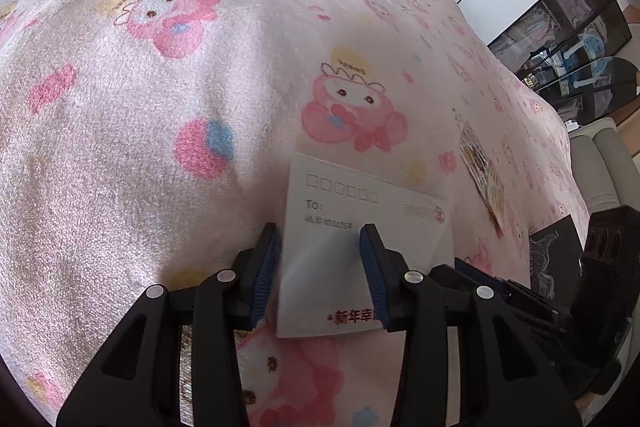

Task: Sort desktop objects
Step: 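Carry the envelope in the left gripper over the DAPHNE box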

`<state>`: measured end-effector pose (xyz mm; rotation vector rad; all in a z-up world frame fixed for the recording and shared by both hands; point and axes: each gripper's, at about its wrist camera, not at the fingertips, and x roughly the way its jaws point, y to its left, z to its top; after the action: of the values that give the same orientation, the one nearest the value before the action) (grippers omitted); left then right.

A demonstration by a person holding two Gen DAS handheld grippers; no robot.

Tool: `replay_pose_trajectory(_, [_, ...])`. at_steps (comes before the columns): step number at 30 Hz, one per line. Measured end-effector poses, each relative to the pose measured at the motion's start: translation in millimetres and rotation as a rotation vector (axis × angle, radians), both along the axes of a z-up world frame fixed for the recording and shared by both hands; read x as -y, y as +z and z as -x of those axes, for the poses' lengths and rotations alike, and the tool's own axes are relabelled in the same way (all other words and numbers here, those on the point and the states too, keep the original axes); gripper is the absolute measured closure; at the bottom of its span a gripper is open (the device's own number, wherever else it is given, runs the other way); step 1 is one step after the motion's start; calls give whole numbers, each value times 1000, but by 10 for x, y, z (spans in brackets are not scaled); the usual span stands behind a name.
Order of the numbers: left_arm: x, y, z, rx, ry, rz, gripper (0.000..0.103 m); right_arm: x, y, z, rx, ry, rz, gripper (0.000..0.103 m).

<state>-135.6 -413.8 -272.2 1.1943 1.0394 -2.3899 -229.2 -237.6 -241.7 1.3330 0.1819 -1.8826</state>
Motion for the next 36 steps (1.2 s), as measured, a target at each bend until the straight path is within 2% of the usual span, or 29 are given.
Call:
replay_pose_trajectory(4, [-182, 104, -56, -22, -58, -26, 58, -140, 169, -154, -49, -25, -3, 80])
replay_pose_trajectory(6, [-341, 191, -94, -34, -92, -27, 58, -346, 306, -232, -58, -56, 4, 81])
replay_pose_trajectory(14, [-1315, 707, -277, -58, -242, 51, 58, -1448, 829, -671, -79, -199, 32, 81])
replay_pose_trajectory(21, [-2133, 1152, -428, -81, -368, 113, 58, -2325, 1099, -943, -75, -322, 93, 81])
replay_pose_trajectory(27, [-2461, 1438, -519, -108, -420, 145, 58, -2684, 1322, -1140, -110, -375, 110, 81])
replay_pose_trajectory(33, [-2672, 1568, -622, -145, -464, 115, 58, -2973, 1525, -1303, -134, -430, 147, 80])
replay_pose_trajectory(36, [-2805, 1615, -639, -150, -485, 130, 58, -3098, 1558, -1364, -142, -457, 156, 80])
